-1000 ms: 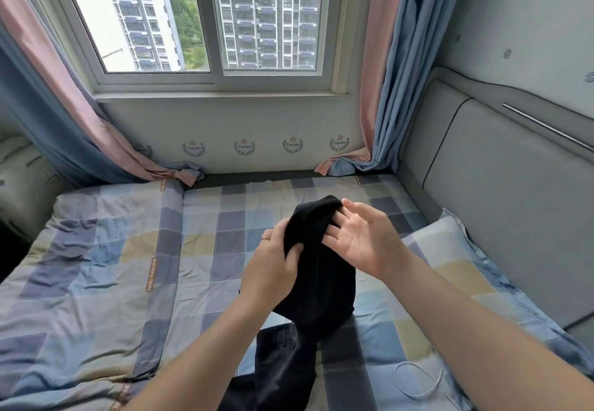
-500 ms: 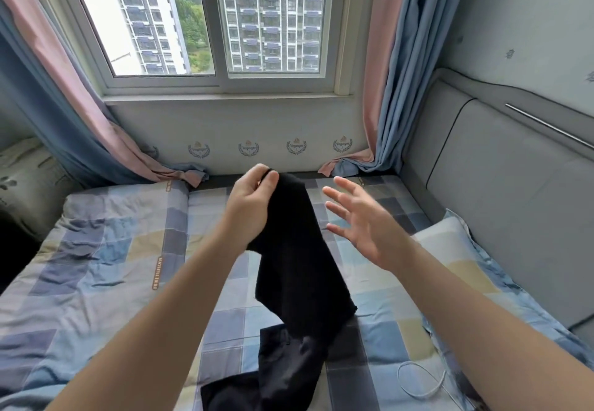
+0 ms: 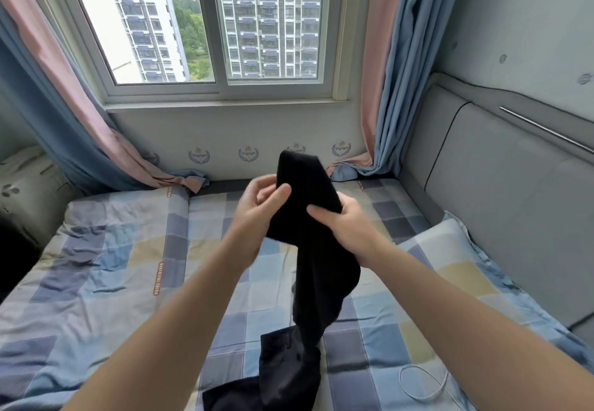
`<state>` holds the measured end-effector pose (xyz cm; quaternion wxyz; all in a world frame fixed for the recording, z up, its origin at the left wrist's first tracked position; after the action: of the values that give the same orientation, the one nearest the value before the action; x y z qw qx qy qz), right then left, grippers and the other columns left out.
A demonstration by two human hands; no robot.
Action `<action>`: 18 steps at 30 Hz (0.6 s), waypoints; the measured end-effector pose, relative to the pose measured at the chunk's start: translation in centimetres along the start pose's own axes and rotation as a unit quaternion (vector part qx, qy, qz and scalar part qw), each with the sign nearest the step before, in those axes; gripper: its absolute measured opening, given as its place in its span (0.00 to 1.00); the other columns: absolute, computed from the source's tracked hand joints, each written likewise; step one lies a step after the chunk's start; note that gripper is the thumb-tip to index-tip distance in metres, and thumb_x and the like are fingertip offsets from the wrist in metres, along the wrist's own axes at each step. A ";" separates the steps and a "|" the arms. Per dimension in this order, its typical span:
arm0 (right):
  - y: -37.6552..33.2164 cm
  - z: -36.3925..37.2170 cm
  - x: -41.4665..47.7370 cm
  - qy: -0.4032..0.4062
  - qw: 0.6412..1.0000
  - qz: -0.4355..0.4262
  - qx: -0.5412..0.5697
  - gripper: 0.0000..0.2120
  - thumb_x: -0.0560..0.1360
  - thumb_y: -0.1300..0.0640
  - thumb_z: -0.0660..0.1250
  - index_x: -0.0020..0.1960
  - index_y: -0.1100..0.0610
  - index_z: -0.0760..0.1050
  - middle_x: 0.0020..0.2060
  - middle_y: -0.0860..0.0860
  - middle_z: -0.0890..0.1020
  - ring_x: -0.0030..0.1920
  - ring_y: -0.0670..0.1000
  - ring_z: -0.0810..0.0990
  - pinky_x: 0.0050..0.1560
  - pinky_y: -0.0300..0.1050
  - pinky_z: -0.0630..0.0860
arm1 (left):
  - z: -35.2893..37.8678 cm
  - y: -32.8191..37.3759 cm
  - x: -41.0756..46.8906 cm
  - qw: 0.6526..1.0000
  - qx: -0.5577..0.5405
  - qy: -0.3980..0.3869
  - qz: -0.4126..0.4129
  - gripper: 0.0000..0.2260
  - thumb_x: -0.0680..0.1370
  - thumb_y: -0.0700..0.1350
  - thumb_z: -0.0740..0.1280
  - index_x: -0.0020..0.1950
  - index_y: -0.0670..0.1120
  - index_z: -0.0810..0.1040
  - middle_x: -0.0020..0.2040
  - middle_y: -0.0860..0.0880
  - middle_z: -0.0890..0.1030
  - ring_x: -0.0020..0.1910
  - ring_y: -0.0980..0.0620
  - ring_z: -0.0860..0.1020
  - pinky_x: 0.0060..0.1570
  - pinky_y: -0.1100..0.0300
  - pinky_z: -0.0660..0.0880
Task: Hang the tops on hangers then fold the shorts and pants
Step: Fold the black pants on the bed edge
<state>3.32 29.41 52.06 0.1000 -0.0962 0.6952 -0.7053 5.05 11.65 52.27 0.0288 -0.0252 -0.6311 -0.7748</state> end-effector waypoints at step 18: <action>1.5 -1.3 1.9 0.128 0.982 0.134 0.035 0.19 0.78 0.58 0.71 0.66 0.63 0.73 0.56 0.60 0.83 0.54 0.59 0.83 0.54 0.54 0.81 | 4.4 -4.9 -5.2 0.985 0.031 -0.016 -0.169 0.10 0.75 0.46 0.74 0.54 0.43 0.84 0.47 0.39 0.86 0.45 0.41 0.85 0.44 0.50 0.82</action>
<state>1.12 30.08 50.53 0.1067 0.0923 0.6838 -0.7159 9.85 17.00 47.99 -0.1120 0.0703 -0.6501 -0.7483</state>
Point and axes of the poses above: each hand's wrist, its own x-axis towards the middle knuckle, its own z-axis out of the palm, y = z × x, the point moved 1 cm from there along x, towards the middle knuckle
